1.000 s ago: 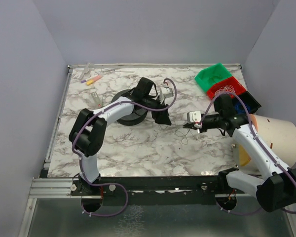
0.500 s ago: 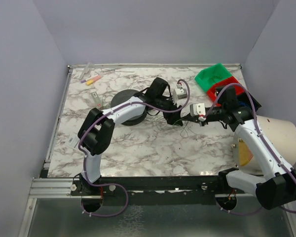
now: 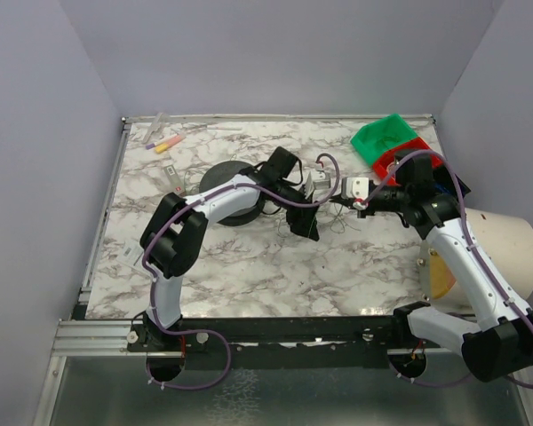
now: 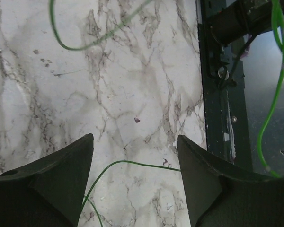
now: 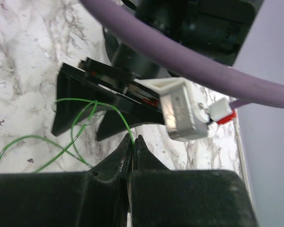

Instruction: Wrap the cables

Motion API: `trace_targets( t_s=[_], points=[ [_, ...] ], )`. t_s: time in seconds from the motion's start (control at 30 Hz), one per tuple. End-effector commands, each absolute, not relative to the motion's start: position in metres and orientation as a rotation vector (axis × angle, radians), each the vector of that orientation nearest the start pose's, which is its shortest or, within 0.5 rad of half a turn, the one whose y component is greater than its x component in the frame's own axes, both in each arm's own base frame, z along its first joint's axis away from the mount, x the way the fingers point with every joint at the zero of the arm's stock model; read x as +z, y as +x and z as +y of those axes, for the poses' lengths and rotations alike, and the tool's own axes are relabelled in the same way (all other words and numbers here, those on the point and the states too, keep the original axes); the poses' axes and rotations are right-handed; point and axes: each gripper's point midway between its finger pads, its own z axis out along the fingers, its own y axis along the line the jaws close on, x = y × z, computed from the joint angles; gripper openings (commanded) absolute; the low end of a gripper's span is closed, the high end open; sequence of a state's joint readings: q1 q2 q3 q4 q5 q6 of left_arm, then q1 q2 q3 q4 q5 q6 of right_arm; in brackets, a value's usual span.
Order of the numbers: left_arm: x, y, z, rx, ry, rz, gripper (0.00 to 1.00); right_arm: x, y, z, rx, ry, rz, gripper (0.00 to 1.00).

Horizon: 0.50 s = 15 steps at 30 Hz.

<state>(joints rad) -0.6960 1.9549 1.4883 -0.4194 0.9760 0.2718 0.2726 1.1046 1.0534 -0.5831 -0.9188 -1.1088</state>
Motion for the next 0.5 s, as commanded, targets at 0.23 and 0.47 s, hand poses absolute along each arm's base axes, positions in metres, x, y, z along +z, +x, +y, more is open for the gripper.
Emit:
trace_targets(
  t_s=[0.23,0.47],
  points=[
    [0.164,0.23,-0.376,-1.597,1.49,1.753,0.71,0.242,0.288,0.18,0.347,-1.551,1.224,0.01],
    [0.186,0.245,-0.381,-1.573,1.416,1.723,0.71,0.208,0.274,0.188,0.471,-1.585,1.212,0.0]
  ],
)
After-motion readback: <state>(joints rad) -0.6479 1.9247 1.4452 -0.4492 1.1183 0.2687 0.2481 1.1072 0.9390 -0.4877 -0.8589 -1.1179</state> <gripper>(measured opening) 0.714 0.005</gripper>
